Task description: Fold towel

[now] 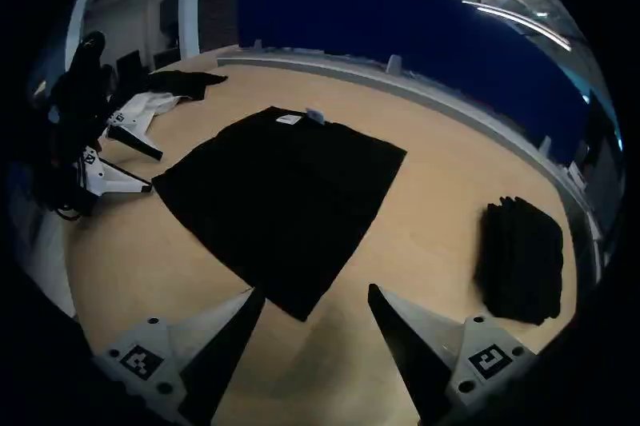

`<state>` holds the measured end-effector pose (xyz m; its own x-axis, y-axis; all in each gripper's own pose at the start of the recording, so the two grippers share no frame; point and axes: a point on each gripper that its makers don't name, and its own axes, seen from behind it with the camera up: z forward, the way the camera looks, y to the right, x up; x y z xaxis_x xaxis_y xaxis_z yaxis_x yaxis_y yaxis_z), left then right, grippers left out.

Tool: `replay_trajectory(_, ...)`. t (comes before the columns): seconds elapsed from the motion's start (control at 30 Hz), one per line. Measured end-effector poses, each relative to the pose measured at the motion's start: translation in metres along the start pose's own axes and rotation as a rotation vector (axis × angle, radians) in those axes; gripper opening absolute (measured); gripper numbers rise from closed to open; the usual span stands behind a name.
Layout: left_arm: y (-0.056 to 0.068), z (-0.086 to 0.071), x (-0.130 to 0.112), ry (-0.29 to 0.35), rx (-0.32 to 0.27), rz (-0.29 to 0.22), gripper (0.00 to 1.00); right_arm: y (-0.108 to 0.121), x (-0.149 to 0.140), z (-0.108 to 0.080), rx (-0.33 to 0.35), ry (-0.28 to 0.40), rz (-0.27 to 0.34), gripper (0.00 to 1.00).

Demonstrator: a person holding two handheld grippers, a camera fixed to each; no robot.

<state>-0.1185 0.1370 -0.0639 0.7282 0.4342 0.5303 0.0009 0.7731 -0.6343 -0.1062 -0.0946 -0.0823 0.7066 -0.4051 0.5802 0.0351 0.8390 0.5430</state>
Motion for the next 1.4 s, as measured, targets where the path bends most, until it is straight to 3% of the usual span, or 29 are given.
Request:
replay_trajectory(0.23,0.000,0.004,-0.010,-0.053,-0.004,0.009,0.91,-0.004,-0.011,0.006,0.024,-0.023,0.010,0.95)
replay_trajectory(0.53,0.006,0.002,-0.013,-0.102,-0.017,0.036,0.90,-0.006,-0.018,0.009,0.040,-0.060,0.008,0.81)
replay_trajectory(0.97,0.014,0.002,-0.014,-0.143,-0.036,0.057,0.64,-0.018,-0.028,0.009,0.057,-0.114,-0.013,0.35)
replay_trajectory(1.2,0.014,0.001,-0.014,-0.156,-0.030,0.049,0.51,-0.016,-0.028,0.008,0.055,-0.126,0.000,0.26)
replay_trajectory(1.4,0.010,0.000,-0.013,-0.166,-0.017,0.044,0.29,-0.015,-0.029,0.007,0.049,-0.131,-0.004,0.19)
